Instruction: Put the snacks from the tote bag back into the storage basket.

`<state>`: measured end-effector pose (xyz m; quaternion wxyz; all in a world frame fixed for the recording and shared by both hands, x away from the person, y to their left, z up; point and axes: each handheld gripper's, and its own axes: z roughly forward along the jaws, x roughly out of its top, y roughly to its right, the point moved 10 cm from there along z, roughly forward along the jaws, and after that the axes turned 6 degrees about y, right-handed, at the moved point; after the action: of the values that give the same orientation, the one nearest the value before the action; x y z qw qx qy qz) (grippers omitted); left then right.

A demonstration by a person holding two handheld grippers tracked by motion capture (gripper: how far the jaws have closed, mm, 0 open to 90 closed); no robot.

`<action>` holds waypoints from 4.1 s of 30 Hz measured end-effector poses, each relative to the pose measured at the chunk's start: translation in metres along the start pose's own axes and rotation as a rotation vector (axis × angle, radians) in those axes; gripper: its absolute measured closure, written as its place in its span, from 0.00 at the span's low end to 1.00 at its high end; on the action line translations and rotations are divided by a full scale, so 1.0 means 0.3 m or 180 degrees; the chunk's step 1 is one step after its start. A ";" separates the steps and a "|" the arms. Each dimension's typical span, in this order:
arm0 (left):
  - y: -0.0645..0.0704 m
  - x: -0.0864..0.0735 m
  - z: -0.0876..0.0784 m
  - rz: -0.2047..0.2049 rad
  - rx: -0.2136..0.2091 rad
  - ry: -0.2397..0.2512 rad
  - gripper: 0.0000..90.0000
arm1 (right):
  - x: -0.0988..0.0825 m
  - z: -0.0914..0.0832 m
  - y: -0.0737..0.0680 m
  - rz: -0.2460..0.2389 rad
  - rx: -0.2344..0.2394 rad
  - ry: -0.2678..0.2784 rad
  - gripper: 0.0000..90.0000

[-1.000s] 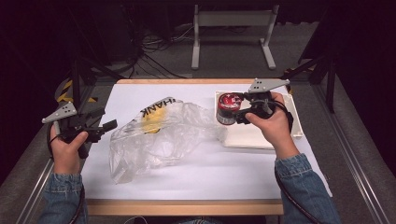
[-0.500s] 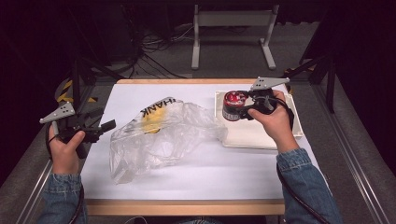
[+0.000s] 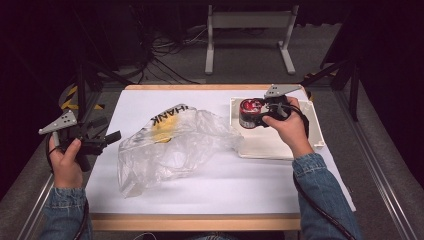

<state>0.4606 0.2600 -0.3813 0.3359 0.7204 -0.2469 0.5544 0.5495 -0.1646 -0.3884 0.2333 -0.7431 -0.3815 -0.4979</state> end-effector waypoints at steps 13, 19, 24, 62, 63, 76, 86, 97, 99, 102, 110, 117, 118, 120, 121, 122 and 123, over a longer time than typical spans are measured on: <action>0.002 -0.009 -0.014 0.0043 -0.0016 -0.0020 0.06 | -0.077 0.073 0.027 0.0013 0.0012 -0.0126 0.28; 0.001 -0.014 -0.020 0.0038 -0.0010 -0.0031 0.06 | -0.103 0.104 0.028 0.0022 0.0030 -0.0143 0.28; 0.001 -0.014 -0.022 0.0026 -0.0012 -0.0027 0.06 | -0.129 0.127 0.030 0.0020 0.0042 -0.0173 0.28; 0.000 -0.017 -0.021 0.0034 -0.0028 -0.0031 0.06 | -0.211 0.198 0.056 0.0113 -0.0039 -0.0118 0.28; 0.000 -0.017 -0.021 0.0035 -0.0027 -0.0033 0.06 | -0.212 0.198 0.056 0.0112 -0.0038 -0.0122 0.28; -0.001 -0.019 -0.015 0.0045 -0.0042 -0.0055 0.05 | -0.199 0.181 0.061 0.0305 -0.0126 -0.0102 0.12; 0.002 -0.025 -0.006 0.0072 -0.0060 -0.0096 0.05 | -0.124 0.077 0.062 0.0406 -0.0170 0.0011 0.06; 0.005 -0.037 0.000 0.0115 -0.0067 -0.0167 0.05 | -0.033 -0.099 0.017 0.0402 -0.0079 0.0189 0.05; 0.001 -0.045 0.002 0.0121 -0.0048 -0.0203 0.05 | -0.024 -0.126 -0.003 0.0373 -0.0044 0.0182 0.05; -0.001 -0.050 0.002 0.0111 -0.0044 -0.0221 0.05 | -0.020 -0.173 -0.022 0.0313 -0.0110 0.0085 0.05; 0.001 -0.042 0.003 0.0124 -0.0048 -0.0202 0.05 | -0.005 -0.281 -0.076 0.0268 -0.0240 0.0048 0.06; 0.003 -0.039 0.002 0.0144 -0.0056 -0.0194 0.05 | -0.037 -0.358 -0.113 0.0333 -0.0377 -0.0087 0.08; 0.002 -0.038 0.000 0.0136 -0.0047 -0.0180 0.05 | -0.041 -0.365 -0.117 0.0355 -0.0371 -0.0085 0.08; 0.001 -0.037 -0.004 0.0122 -0.0039 -0.0178 0.05 | -0.057 -0.387 -0.122 0.0386 -0.0423 -0.0102 0.08; 0.001 -0.037 -0.004 0.0121 -0.0039 -0.0176 0.05 | -0.065 -0.395 -0.121 0.0382 -0.0456 -0.0119 0.08; 0.001 -0.036 -0.004 0.0129 -0.0041 -0.0176 0.05 | -0.072 -0.402 -0.123 0.0392 -0.0464 -0.0121 0.08; 0.002 -0.035 -0.003 0.0132 -0.0041 -0.0171 0.05 | -0.077 -0.407 -0.125 0.0412 -0.0474 -0.0121 0.08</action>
<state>0.4566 0.2602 -0.3912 0.3222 0.7275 -0.2742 0.5401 0.4461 -0.2385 -0.3626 0.2018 -0.7907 -0.2989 -0.4946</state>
